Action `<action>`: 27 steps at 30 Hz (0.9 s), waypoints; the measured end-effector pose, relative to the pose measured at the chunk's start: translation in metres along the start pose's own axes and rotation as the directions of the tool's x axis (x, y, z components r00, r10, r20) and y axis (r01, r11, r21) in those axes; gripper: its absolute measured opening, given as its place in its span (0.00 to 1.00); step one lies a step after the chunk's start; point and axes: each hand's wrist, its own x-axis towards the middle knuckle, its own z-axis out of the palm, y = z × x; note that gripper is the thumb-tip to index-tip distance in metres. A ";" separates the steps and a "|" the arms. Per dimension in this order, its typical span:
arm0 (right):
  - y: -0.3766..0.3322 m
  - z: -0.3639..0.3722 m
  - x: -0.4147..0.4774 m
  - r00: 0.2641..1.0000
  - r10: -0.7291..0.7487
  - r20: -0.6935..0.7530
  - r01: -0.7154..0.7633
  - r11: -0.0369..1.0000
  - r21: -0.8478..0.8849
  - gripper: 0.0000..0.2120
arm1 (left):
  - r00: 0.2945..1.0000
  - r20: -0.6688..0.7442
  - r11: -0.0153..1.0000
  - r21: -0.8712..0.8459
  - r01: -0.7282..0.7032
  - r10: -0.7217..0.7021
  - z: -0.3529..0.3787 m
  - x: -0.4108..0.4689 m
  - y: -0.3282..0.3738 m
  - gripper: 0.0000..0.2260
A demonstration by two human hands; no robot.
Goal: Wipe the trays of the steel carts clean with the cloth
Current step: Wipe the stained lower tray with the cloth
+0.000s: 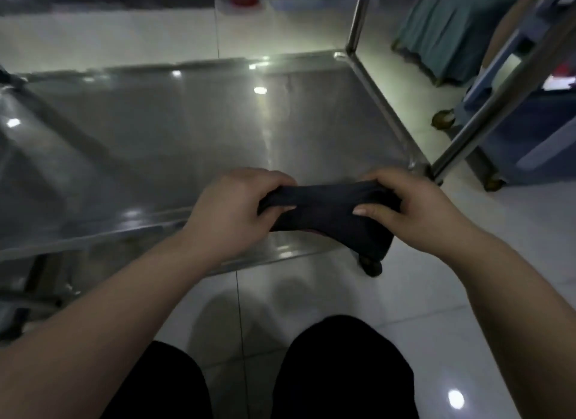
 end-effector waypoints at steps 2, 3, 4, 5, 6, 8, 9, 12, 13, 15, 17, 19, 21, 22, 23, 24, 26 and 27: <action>0.021 0.023 -0.017 0.999 0.008 0.038 -0.005 0.999 -0.054 0.07 | 0.995 0.079 0.999 -0.011 0.053 -0.052 0.030 -0.020 -0.002 0.09; 0.033 0.037 -0.026 0.998 0.029 0.059 -0.025 0.997 -0.076 0.07 | 0.986 0.141 0.996 -0.012 0.088 -0.086 0.046 -0.029 -0.004 0.08; 0.046 0.051 -0.036 0.996 0.051 0.072 -0.044 0.995 -0.089 0.07 | 0.973 0.199 0.993 -0.003 0.122 -0.119 0.063 -0.037 -0.007 0.08; 0.059 0.065 -0.045 0.994 0.071 0.078 -0.063 0.994 -0.091 0.06 | 0.958 0.242 0.988 0.013 0.152 -0.150 0.080 -0.044 -0.010 0.08; 0.070 0.080 -0.054 0.992 0.097 0.082 -0.090 0.992 -0.083 0.06 | 0.944 0.277 0.983 0.028 0.180 -0.180 0.096 -0.051 -0.013 0.07; 0.090 0.108 -0.069 0.987 0.134 0.088 -0.129 0.990 -0.063 0.06 | 0.920 0.321 0.974 0.047 0.223 -0.226 0.125 -0.060 -0.021 0.06; 0.099 0.121 -0.073 0.986 0.139 0.093 -0.134 0.989 -0.059 0.06 | 0.910 0.333 0.969 0.064 0.239 -0.247 0.138 -0.063 -0.027 0.06; 0.123 0.156 -0.080 0.985 0.140 0.100 -0.136 0.989 -0.052 0.05 | 0.898 0.308 0.949 0.092 0.301 -0.314 0.172 -0.072 -0.046 0.07; 0.131 0.165 -0.081 0.986 0.133 0.096 -0.129 0.990 -0.048 0.05 | 0.900 0.283 0.944 0.091 0.318 -0.331 0.182 -0.077 -0.053 0.09; 0.147 0.181 -0.081 0.989 0.117 0.091 -0.113 0.993 -0.044 0.04 | 0.895 0.250 0.929 0.086 0.359 -0.369 0.202 -0.086 -0.065 0.11; 0.159 0.197 -0.077 0.990 0.104 0.094 -0.102 0.994 -0.027 0.06 | 0.868 0.278 0.909 0.059 0.413 -0.412 0.220 -0.091 -0.079 0.11; 0.169 0.211 -0.072 0.988 0.116 0.102 -0.116 0.993 -0.009 0.08 | 0.812 0.362 0.876 0.024 0.482 -0.457 0.234 -0.088 -0.094 0.06; 0.177 0.219 -0.061 0.988 0.129 0.087 -0.129 0.992 -0.009 0.09 | 0.771 0.403 0.842 0.001 0.539 -0.494 0.239 -0.075 -0.107 0.04; 0.180 0.219 -0.051 0.990 0.130 0.063 -0.130 0.992 -0.004 0.09 | 0.768 0.385 0.829 -0.012 0.559 -0.512 0.238 -0.065 -0.113 0.03; 0.183 0.216 -0.039 0.991 0.131 0.024 -0.131 0.991 0.003 0.09 | 0.777 0.347 0.821 -0.036 0.570 -0.525 0.234 -0.054 -0.118 0.03; 0.186 0.210 -0.025 0.990 0.136 -0.024 -0.136 0.991 0.004 0.09 | 0.793 0.294 0.817 -0.064 0.573 -0.533 0.230 -0.042 -0.122 0.04; 0.190 0.194 0.006 0.984 0.123 -0.133 -0.126 0.992 -0.018 0.10 | 0.841 0.136 0.838 -0.095 0.538 -0.524 0.222 -0.017 -0.125 0.03; 0.192 0.187 0.021 0.977 0.105 -0.185 -0.111 0.994 -0.022 0.10 | 0.862 0.049 0.859 -0.081 0.506 -0.504 0.219 -0.006 -0.125 0.01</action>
